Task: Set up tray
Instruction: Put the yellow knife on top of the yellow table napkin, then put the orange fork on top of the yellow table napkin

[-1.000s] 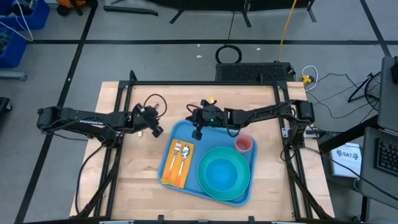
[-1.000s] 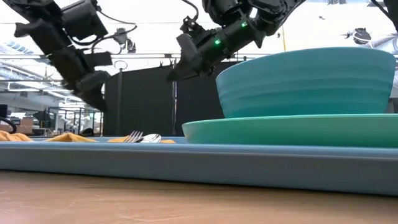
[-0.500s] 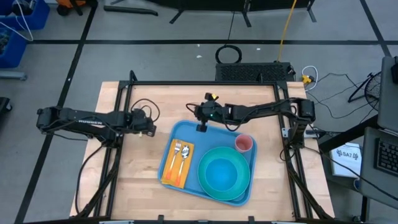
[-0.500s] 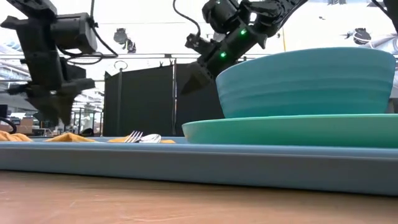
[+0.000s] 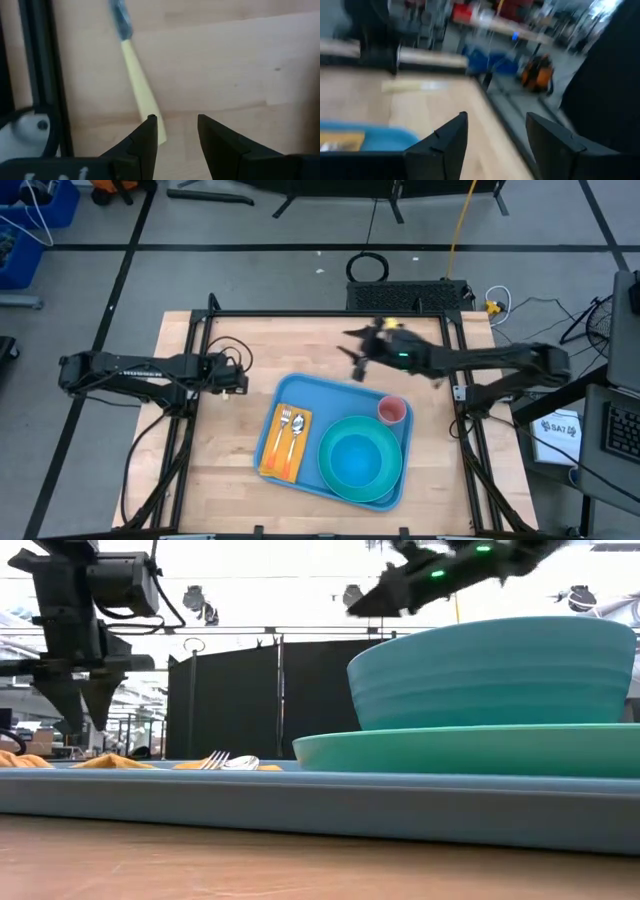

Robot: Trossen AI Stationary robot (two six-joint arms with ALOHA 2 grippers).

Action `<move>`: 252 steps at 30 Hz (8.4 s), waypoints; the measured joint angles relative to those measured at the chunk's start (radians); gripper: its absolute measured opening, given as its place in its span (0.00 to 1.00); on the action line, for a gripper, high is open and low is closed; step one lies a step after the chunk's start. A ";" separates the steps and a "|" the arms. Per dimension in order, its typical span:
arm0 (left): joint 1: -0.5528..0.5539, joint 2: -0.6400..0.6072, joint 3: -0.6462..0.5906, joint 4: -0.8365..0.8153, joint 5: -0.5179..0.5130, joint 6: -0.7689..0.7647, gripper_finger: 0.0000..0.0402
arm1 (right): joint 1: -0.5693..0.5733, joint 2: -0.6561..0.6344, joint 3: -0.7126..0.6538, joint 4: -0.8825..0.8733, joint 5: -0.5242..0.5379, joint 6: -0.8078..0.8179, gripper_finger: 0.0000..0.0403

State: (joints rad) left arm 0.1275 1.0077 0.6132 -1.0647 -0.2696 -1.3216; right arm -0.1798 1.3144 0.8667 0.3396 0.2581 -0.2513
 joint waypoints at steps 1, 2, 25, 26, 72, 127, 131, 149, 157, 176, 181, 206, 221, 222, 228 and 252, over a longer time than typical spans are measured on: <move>0.010 0.000 0.000 -0.002 0.010 -0.010 0.36 | -0.003 -0.055 -0.059 0.052 0.000 0.003 0.47; 0.021 0.002 0.000 -0.005 0.023 -0.024 0.36 | -0.004 -0.108 -0.114 0.094 0.003 0.003 0.47; 0.324 0.266 0.000 0.022 0.190 0.109 0.36 | 0.027 -0.393 -0.288 0.097 0.002 -0.026 0.43; 0.329 0.269 0.000 0.025 0.191 0.113 0.36 | 0.027 -0.393 -0.288 0.097 0.002 -0.026 0.43; -0.103 0.322 0.228 0.043 0.166 0.093 0.17 | 0.026 -0.392 -0.287 0.062 0.032 0.012 0.42; -0.504 0.529 0.296 0.335 0.445 -0.269 0.17 | 0.026 -0.392 -0.287 0.075 0.026 0.056 0.42; -0.494 0.529 0.296 0.348 0.393 -0.266 0.17 | 0.027 -0.392 -0.287 0.075 0.025 0.056 0.42; -0.471 0.662 0.297 0.476 0.484 -0.169 0.32 | 0.027 -0.392 -0.287 0.073 0.024 0.057 0.42; -0.458 0.605 0.296 0.479 0.502 -0.092 0.65 | 0.048 -0.374 -0.287 0.050 0.023 0.078 0.42; -0.230 0.519 0.295 0.543 0.194 0.353 0.68 | 0.053 -0.110 -0.201 0.154 -0.104 0.132 0.42; -0.165 0.557 0.281 0.758 0.284 0.459 0.68 | 0.053 -0.115 -0.200 0.151 -0.103 0.132 0.42; -0.167 0.597 0.279 0.710 0.418 0.521 0.68 | 0.053 -0.117 -0.200 0.143 -0.099 0.124 0.42; -0.161 0.640 0.279 0.764 0.453 0.570 0.44 | 0.053 -0.117 -0.200 0.143 -0.098 0.124 0.42; -0.161 0.640 0.279 0.769 0.453 0.573 0.39 | 0.053 -0.117 -0.200 0.142 -0.098 0.124 0.42; -0.161 0.641 0.279 0.770 0.451 0.580 0.06 | 0.050 -0.117 -0.200 0.142 -0.096 0.124 0.42; -0.141 0.508 0.285 0.585 0.493 0.591 0.00 | 0.048 -0.117 -0.202 0.136 -0.094 0.124 0.42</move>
State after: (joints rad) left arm -0.0132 1.5156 0.8985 -0.4798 0.2231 -0.7311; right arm -0.1318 1.1976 0.6651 0.4755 0.1643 -0.1276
